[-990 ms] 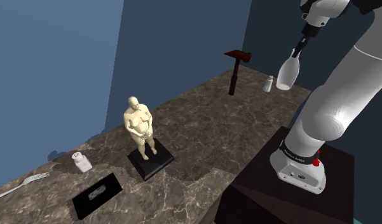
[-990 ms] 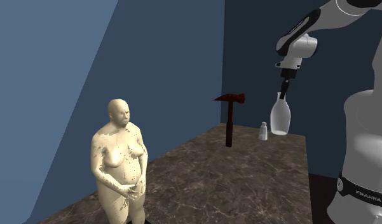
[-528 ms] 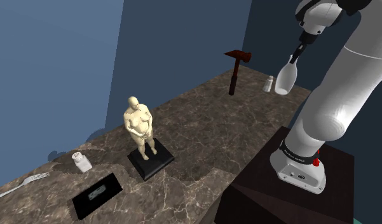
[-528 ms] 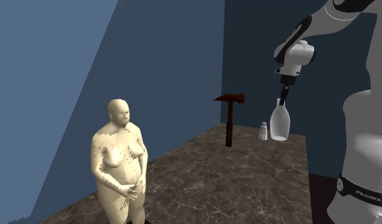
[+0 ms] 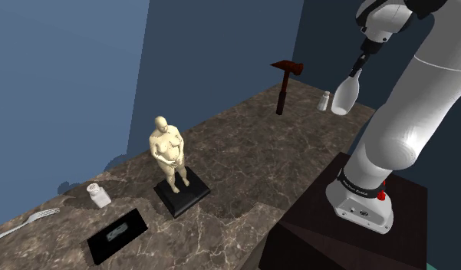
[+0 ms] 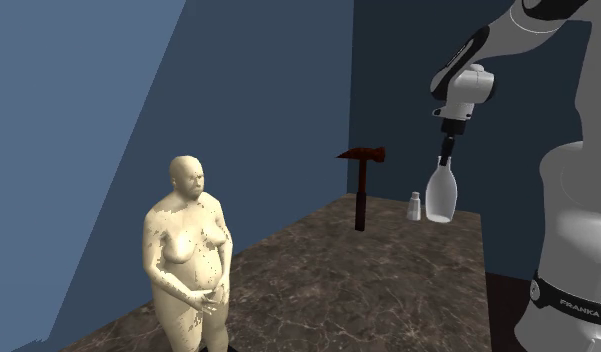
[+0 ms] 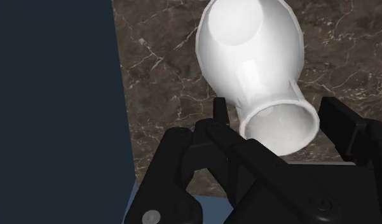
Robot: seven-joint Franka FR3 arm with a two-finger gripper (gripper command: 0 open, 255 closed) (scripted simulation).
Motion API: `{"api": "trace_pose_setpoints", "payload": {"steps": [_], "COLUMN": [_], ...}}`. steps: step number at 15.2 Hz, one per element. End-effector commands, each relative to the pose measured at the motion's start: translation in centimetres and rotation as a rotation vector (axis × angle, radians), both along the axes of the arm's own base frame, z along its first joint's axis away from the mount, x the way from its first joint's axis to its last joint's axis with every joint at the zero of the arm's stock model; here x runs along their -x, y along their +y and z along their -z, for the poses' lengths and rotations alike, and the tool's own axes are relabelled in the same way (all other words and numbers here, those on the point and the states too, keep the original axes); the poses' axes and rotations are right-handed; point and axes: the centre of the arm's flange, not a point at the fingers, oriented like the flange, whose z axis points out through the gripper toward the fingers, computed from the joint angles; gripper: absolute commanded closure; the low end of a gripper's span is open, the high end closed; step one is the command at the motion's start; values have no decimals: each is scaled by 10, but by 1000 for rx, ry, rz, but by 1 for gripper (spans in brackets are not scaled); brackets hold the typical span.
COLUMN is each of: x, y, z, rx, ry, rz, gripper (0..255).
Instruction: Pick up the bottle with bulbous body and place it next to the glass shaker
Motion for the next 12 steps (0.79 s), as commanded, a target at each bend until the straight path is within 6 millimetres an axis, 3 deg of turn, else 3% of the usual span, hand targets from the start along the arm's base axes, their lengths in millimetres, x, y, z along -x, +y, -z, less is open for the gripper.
{"api": "trace_pose_setpoints", "payload": {"steps": [1, 5, 9, 12], "x": [0, 0, 8, 8], "y": [0, 0, 1, 1], "z": [0, 0, -49, -49], "rx": [0, 0, 0, 0], "ry": [0, 0, 0, 0], "rz": [0, 0, 0, 0], "gripper": [0, 0, 0, 0]}}
